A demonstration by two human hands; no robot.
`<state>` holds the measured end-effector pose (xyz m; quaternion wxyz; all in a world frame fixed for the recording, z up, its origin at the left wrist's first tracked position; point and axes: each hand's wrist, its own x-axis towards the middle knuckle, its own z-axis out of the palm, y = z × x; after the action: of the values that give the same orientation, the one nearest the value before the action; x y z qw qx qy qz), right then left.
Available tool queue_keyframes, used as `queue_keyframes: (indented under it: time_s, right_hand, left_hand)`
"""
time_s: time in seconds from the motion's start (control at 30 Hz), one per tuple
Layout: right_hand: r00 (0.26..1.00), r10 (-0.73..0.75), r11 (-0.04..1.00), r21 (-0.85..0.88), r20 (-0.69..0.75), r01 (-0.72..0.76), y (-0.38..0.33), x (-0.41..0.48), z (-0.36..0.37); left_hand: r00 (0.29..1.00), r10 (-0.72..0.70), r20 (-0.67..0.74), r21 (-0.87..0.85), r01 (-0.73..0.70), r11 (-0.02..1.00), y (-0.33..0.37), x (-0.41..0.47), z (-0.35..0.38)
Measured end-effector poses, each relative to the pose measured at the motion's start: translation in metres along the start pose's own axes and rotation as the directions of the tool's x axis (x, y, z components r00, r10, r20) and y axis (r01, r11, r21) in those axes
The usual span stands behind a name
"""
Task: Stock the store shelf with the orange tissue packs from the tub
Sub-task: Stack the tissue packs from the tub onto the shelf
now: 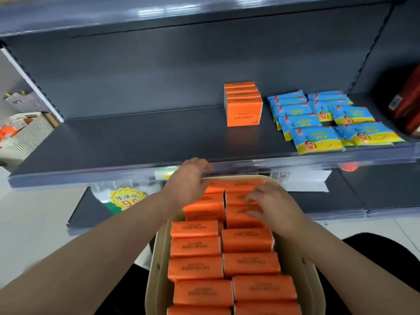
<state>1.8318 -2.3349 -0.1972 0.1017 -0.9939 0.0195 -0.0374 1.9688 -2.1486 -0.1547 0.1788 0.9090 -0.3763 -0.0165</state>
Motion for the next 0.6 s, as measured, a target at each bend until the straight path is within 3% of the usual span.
queue_keyframes:
  time_s: [0.13, 0.4, 0.6]
  right_hand:
    - [0.995, 0.037, 0.995, -0.097, 0.097, -0.028, -0.005, -0.009, 0.003]
    - [0.995, 0.049, 0.995, -0.087, 0.089, -0.041, -0.012, -0.016, 0.007]
    - [0.998, 0.039, 0.996, -0.082, -0.053, -0.043, -0.016, -0.026, -0.014]
  left_hand:
    - [1.0, -0.021, -0.001, -0.003, 0.021, 1.0, 0.003, -0.018, 0.007]
    - [0.997, -0.073, 0.018, 0.022, 0.073, 0.997, -0.003, -0.039, 0.014]
    - [0.988, -0.126, 0.088, 0.114, 0.116, 0.987, -0.011, -0.042, 0.021]
